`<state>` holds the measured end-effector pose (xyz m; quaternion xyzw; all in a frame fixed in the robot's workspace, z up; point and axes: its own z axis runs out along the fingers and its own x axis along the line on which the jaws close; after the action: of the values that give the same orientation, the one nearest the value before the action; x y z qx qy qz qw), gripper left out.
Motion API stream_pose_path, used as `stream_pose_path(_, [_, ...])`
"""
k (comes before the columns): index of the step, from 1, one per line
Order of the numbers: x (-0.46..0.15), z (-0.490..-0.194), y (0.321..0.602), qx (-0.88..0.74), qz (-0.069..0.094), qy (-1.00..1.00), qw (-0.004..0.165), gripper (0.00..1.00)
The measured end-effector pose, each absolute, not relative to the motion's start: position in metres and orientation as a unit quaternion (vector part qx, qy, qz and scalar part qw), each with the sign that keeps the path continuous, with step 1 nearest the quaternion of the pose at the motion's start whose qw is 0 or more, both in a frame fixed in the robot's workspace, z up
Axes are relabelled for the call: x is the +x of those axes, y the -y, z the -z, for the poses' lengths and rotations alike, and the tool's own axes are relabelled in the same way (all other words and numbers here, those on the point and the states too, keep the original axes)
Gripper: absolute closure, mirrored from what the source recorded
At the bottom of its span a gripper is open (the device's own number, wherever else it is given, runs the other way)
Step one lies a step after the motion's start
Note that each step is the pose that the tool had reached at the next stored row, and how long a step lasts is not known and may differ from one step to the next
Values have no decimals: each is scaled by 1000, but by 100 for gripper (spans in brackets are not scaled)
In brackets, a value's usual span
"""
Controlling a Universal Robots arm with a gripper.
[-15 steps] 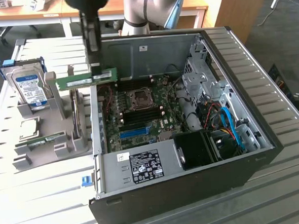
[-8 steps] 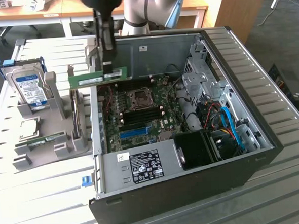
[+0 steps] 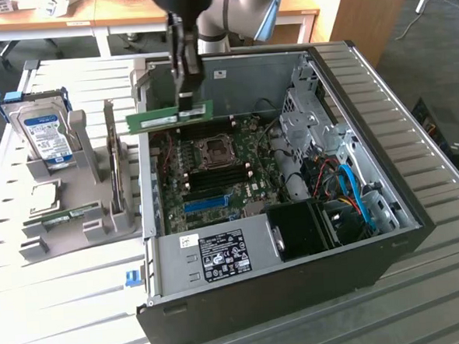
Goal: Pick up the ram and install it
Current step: 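Pick up the ram and move it above insertion slot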
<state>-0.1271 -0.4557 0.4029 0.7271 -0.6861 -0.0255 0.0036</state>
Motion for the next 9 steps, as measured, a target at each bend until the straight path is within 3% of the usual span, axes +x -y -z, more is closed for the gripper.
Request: stream_pose_path(9, [-95, -403, 456, 727, 25, 686, 4, 89])
